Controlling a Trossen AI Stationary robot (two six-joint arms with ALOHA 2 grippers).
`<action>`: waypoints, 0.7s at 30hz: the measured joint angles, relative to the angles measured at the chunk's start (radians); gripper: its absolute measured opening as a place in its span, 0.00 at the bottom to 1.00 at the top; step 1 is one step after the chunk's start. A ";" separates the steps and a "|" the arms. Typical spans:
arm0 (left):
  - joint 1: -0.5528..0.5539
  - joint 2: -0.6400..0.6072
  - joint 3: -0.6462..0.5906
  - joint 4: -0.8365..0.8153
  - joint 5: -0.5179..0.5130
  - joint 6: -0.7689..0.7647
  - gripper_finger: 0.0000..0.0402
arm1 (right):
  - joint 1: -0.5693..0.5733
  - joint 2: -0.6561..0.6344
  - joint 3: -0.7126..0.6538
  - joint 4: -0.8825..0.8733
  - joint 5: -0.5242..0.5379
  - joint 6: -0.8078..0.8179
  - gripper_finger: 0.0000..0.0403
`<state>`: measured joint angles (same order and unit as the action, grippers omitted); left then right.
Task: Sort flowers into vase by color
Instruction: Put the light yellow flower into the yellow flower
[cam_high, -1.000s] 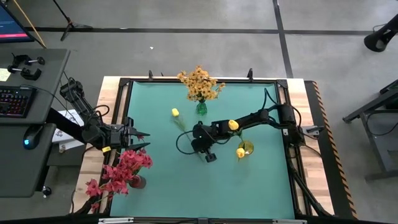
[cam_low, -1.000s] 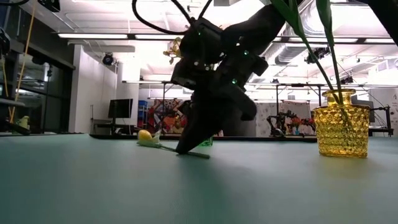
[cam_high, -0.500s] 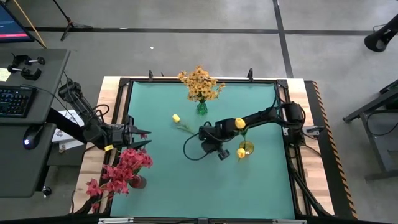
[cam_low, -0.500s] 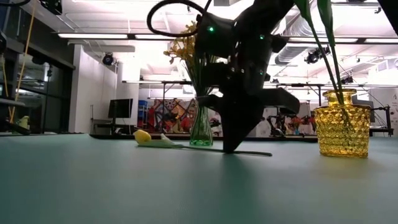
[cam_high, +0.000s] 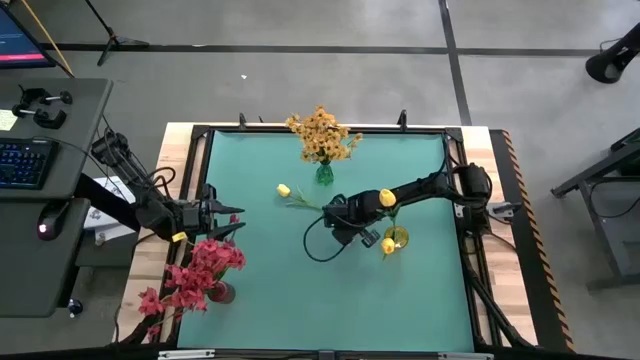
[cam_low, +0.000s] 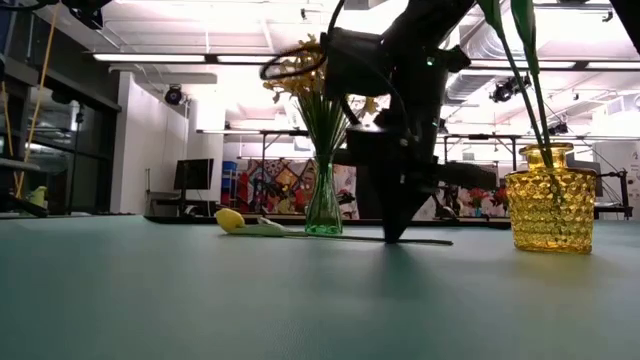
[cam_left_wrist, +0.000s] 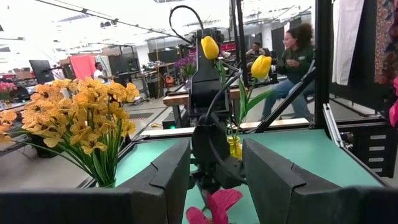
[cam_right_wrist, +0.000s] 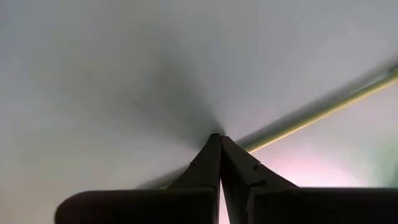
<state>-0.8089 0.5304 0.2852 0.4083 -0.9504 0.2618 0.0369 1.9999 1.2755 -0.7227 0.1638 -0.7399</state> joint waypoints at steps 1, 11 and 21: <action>0.000 0.000 0.000 -0.001 0.000 0.000 0.34 | 0.003 0.000 0.000 -0.022 0.022 -0.001 0.00; 0.000 0.000 0.000 0.000 0.001 -0.002 0.34 | 0.023 0.005 -0.004 -0.271 0.168 0.070 0.00; 0.000 0.000 0.000 0.000 0.002 -0.009 0.34 | 0.021 0.007 -0.007 -0.278 0.217 0.112 0.00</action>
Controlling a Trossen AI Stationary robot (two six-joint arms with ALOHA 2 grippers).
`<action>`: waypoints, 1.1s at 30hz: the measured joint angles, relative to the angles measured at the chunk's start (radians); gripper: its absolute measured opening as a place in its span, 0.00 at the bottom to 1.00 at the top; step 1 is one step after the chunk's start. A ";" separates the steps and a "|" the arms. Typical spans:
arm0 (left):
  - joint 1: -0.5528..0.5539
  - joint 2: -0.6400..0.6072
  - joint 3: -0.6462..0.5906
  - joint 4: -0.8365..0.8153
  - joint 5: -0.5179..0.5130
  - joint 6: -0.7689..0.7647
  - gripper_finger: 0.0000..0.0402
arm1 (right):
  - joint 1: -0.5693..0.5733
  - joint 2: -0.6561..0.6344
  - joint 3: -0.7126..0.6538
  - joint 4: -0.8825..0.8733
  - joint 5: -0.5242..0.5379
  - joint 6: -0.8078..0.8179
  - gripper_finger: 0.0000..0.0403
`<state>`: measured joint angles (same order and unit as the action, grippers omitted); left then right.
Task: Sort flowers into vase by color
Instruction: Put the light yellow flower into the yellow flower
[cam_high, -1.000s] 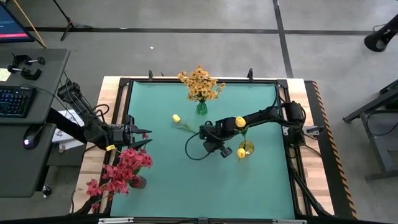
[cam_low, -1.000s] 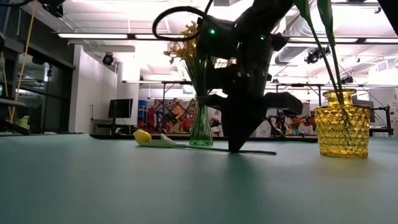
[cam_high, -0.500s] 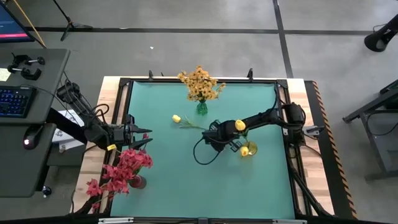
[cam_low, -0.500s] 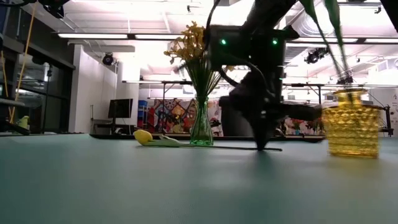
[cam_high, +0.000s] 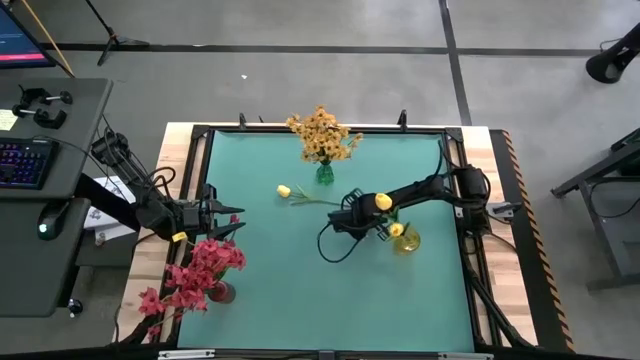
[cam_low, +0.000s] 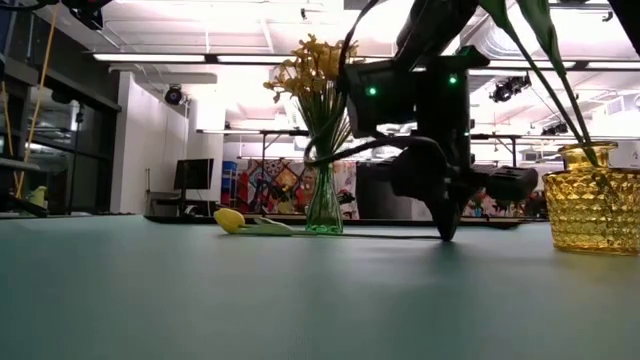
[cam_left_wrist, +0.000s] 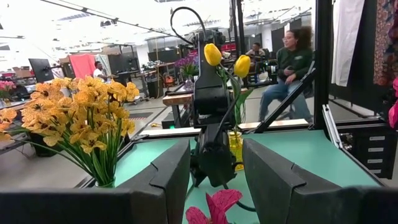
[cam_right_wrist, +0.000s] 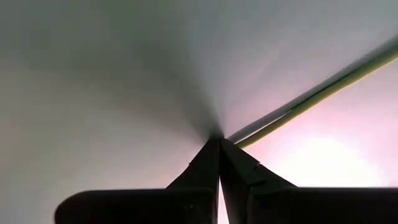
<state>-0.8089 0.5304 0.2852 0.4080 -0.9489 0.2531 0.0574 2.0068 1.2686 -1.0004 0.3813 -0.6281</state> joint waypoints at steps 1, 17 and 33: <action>0.000 0.000 0.000 0.000 0.000 0.000 0.34 | 0.000 0.000 0.000 0.015 0.000 0.000 0.00; 0.000 0.000 0.000 0.001 0.000 0.000 0.34 | -0.021 -0.007 0.017 0.259 -0.132 0.072 0.00; 0.000 0.000 0.000 0.001 0.000 -0.009 0.34 | -0.085 -0.002 0.139 0.594 -0.292 0.235 0.00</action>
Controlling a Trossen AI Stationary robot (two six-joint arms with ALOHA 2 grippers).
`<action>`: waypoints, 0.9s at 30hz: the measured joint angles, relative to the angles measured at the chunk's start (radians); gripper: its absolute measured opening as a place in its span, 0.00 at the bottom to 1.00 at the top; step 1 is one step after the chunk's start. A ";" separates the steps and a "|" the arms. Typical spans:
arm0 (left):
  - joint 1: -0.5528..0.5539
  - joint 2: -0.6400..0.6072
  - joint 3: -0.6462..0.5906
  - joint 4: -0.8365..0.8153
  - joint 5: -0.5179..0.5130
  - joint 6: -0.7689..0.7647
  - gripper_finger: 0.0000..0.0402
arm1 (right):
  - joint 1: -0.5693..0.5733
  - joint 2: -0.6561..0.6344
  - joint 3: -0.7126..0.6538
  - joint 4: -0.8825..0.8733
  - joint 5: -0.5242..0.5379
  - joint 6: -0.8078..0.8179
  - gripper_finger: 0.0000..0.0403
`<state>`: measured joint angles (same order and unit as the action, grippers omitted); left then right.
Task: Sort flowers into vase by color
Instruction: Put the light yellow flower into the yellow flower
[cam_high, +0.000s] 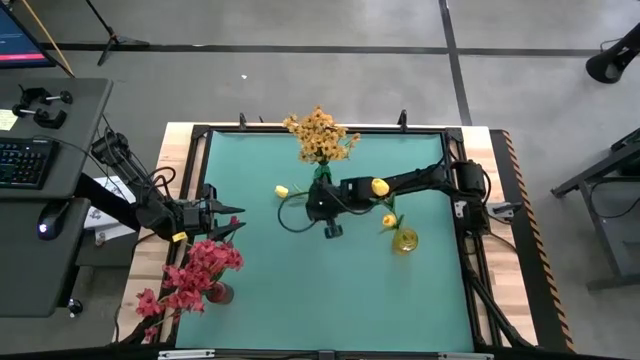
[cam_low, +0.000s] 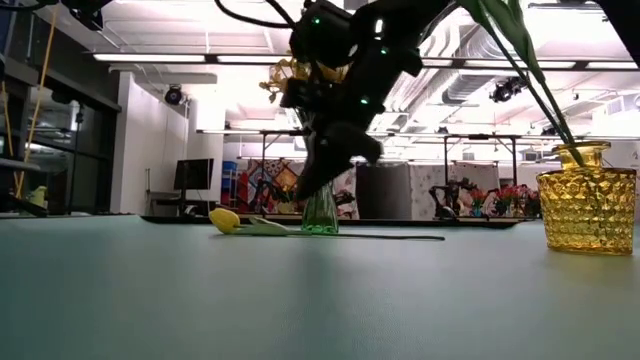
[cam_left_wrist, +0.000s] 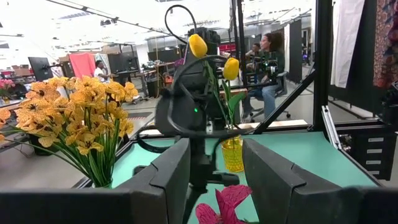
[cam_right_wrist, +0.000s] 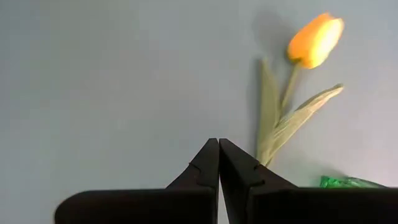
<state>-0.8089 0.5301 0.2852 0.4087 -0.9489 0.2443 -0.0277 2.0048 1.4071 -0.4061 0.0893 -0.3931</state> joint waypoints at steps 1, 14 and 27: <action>0.000 0.000 0.000 0.000 0.000 0.000 0.34 | -0.008 0.000 0.001 0.022 -0.002 0.027 0.00; 0.000 0.000 0.000 0.000 0.000 0.000 0.34 | -0.084 0.004 0.001 0.079 -0.076 0.194 0.08; 0.000 0.000 0.000 0.000 0.002 0.001 0.34 | -0.093 0.075 0.001 0.123 0.023 0.212 0.50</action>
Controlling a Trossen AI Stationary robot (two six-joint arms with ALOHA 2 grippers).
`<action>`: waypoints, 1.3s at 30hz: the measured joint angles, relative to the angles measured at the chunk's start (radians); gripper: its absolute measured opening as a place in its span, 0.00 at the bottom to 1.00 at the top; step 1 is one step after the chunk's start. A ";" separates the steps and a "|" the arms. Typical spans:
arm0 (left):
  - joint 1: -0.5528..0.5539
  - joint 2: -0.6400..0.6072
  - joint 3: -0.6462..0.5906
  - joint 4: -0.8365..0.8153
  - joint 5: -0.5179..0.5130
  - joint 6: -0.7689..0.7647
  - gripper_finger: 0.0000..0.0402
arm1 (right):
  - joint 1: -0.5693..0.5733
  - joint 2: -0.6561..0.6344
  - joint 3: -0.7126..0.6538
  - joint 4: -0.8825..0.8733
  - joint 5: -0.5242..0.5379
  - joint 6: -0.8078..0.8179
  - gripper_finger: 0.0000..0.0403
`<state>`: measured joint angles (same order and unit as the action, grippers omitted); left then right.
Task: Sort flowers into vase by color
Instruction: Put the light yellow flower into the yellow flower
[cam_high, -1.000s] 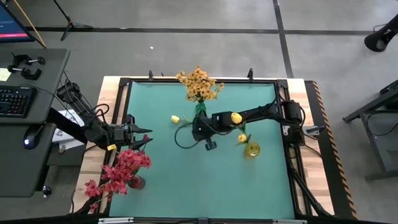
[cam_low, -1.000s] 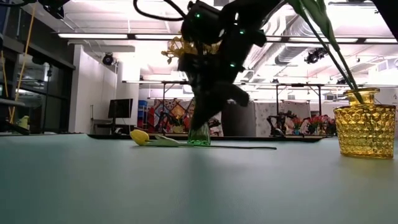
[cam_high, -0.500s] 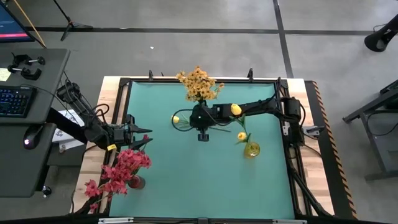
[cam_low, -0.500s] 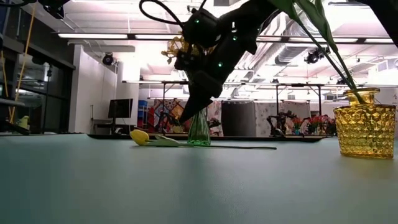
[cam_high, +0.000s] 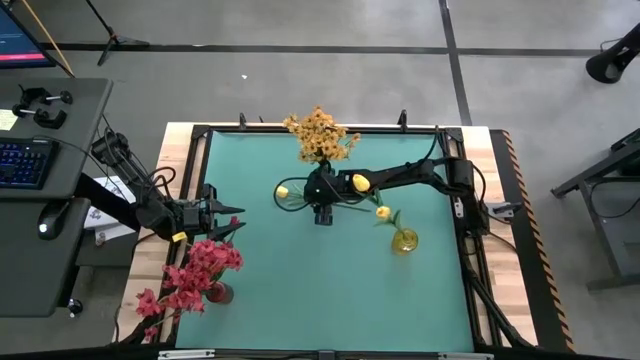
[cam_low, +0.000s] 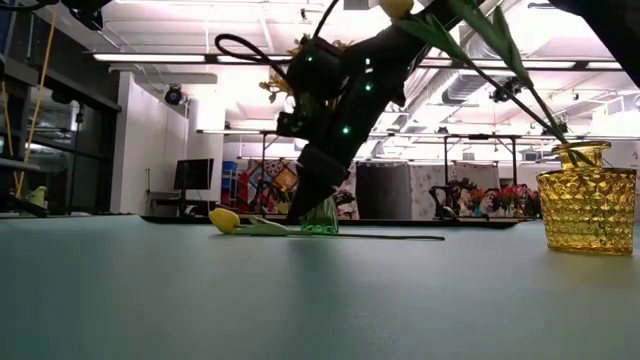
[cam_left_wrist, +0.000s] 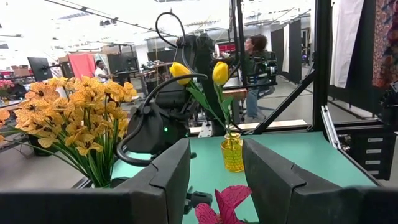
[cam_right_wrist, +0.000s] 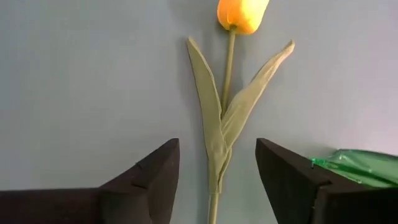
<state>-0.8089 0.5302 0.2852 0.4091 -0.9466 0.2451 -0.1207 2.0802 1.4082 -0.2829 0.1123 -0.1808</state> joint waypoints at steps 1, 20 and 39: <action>0.000 0.000 0.000 -0.001 0.000 0.000 0.34 | -0.003 0.001 0.000 0.002 0.000 0.002 0.50; 0.000 0.000 0.000 0.000 0.002 -0.005 0.34 | -0.020 0.009 0.000 -0.076 -0.014 0.095 0.47; 0.000 0.000 0.000 0.000 0.001 -0.008 0.34 | -0.023 0.029 0.004 -0.183 -0.073 0.157 0.40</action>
<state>-0.8091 0.5301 0.2852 0.4089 -0.9455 0.2375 -0.1440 2.1094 1.4121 -0.4656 0.0392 -0.0239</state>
